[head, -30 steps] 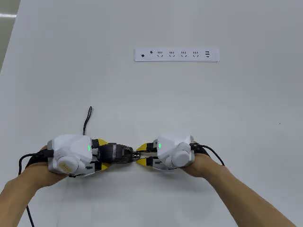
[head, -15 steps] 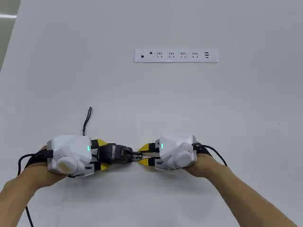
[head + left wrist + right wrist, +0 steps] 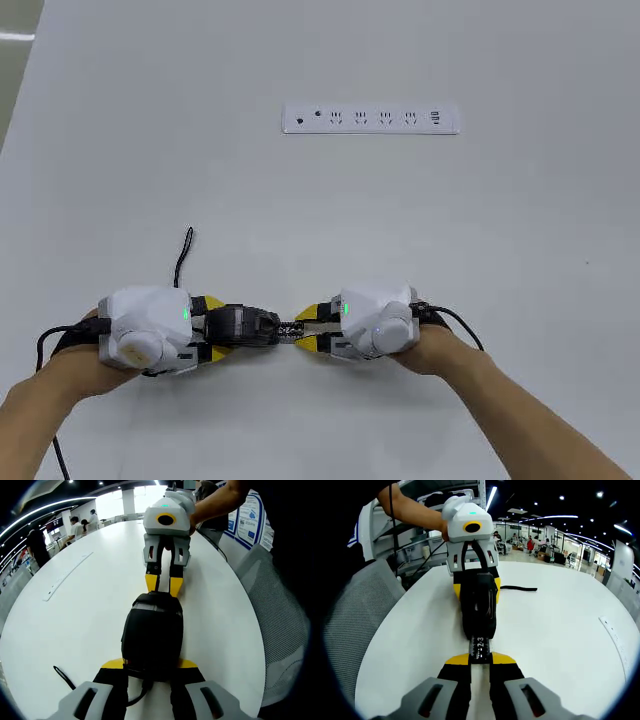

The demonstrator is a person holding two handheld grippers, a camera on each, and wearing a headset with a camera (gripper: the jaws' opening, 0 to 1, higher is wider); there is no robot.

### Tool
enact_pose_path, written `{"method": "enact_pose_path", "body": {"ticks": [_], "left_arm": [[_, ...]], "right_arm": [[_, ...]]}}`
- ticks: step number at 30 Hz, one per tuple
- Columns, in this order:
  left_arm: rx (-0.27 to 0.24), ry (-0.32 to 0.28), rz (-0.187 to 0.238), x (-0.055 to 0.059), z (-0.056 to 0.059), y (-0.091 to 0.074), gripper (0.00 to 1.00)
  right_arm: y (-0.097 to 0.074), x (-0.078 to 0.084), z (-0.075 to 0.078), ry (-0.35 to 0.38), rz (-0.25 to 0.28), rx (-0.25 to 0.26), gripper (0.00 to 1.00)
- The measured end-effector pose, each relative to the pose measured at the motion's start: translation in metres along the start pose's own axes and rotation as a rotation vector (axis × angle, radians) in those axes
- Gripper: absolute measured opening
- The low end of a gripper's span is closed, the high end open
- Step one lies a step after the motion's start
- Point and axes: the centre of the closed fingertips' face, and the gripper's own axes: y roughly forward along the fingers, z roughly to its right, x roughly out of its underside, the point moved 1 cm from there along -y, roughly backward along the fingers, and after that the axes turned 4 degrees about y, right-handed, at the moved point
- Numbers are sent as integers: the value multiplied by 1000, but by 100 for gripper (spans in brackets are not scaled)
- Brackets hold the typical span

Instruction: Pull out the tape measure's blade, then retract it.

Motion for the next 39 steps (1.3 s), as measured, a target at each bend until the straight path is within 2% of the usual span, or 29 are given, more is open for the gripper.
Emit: {"method": "enact_pose_path", "body": {"ticks": [39], "left_arm": [[1, -6, 3, -1, 0, -1, 29]], "right_arm": [[-21, 12, 2, -8, -16, -7, 11]]}}
